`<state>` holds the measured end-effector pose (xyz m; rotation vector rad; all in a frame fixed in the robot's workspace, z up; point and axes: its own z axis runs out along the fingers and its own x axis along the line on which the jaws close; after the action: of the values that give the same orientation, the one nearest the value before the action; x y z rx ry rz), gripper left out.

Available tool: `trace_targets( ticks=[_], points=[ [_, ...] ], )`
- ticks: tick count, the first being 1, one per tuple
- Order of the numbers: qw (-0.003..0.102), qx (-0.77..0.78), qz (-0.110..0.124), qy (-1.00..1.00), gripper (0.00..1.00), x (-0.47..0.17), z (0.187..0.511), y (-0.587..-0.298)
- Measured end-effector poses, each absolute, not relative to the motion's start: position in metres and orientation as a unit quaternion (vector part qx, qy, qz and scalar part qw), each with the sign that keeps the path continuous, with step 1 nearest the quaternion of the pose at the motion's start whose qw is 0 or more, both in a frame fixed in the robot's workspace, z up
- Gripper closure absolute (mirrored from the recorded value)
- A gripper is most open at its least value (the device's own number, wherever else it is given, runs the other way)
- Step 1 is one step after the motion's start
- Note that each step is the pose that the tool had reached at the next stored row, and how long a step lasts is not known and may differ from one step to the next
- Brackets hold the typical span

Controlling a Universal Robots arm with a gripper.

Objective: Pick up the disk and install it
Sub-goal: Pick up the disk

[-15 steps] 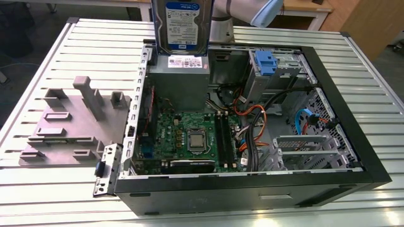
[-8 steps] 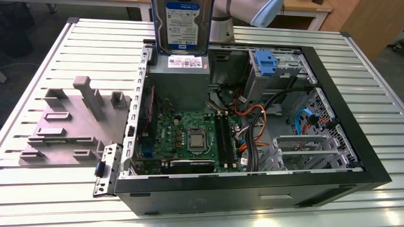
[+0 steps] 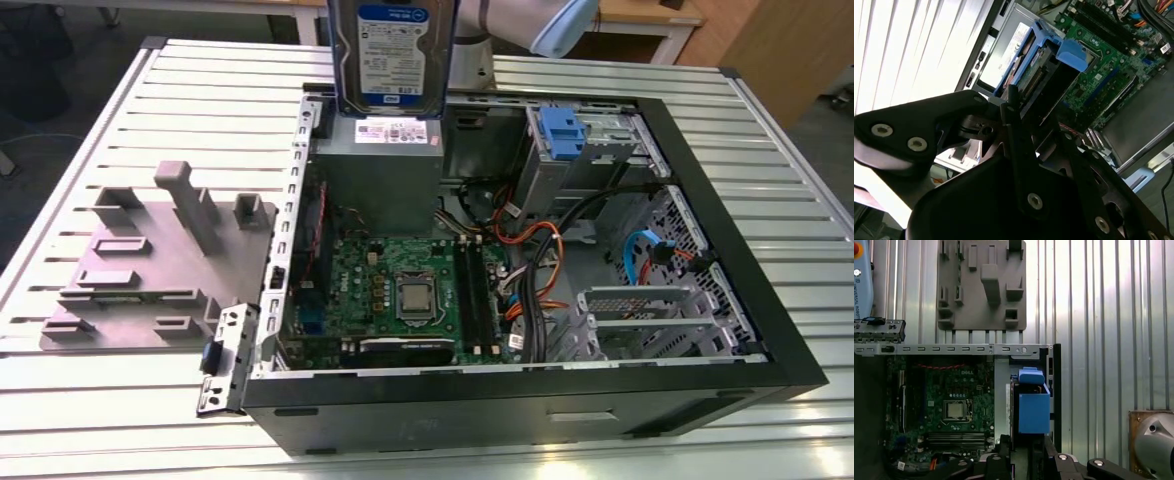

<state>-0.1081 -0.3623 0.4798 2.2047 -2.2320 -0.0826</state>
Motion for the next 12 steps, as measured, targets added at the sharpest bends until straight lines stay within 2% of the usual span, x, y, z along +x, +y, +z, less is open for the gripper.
trace_targets(
  ticks=[12],
  points=[
    [0.002, 0.703, -0.026, -0.711, 0.65, -0.091, 0.480, -0.362]
  ],
)
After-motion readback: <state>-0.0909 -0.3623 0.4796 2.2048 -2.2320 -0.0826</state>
